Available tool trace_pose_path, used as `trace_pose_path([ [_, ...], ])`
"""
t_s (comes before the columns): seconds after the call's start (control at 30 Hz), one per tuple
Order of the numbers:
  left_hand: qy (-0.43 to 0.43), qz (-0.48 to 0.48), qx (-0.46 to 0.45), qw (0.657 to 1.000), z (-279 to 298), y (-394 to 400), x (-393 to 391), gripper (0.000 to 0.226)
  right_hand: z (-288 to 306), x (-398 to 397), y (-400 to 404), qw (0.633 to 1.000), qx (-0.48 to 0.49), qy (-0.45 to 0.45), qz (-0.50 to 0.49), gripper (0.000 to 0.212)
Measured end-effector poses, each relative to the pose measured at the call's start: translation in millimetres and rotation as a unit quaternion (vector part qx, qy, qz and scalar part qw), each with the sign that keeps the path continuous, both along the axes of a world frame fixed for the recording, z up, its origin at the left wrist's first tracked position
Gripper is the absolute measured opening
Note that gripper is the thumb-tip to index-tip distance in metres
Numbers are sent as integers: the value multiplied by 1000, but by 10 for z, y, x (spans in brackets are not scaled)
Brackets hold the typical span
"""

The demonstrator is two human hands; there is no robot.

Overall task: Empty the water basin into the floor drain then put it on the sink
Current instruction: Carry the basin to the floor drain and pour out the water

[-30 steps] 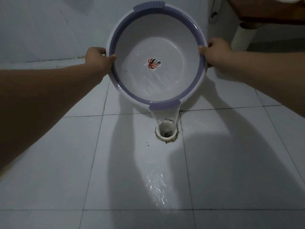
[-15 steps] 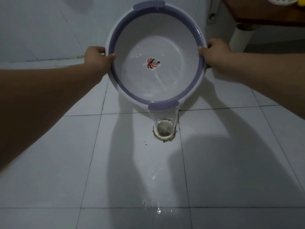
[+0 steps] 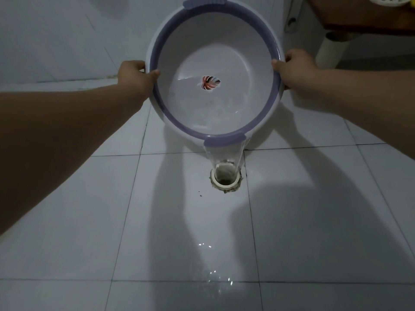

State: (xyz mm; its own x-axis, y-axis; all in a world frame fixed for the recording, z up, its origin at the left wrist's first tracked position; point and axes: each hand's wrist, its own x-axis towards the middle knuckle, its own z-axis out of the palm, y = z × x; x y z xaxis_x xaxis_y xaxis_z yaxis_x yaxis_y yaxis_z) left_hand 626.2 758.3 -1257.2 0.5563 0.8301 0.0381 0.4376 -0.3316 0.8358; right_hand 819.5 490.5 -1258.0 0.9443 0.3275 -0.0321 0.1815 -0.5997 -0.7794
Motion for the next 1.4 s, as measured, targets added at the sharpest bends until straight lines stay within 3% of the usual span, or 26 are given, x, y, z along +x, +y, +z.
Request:
trace_pose_path([
  [0.33,-5,-1,-6,1000,-58,18,-8,35,-34,7,-22,1000,-29,-9,-1,37],
  [0.5,-15,-5,-13,1000,-101,14,-24,25,-63,0,-34,999,-34,-1,4,37],
  [1.2,-12,-12,2,1000,-205,-46,-120,29,-174,-61,-96,1000,-18,-16,14,32],
  [1.4,-22,-9,3,1000,-216,-68,-143,14,-146,-76,-98,1000,-17,-9,14,32],
])
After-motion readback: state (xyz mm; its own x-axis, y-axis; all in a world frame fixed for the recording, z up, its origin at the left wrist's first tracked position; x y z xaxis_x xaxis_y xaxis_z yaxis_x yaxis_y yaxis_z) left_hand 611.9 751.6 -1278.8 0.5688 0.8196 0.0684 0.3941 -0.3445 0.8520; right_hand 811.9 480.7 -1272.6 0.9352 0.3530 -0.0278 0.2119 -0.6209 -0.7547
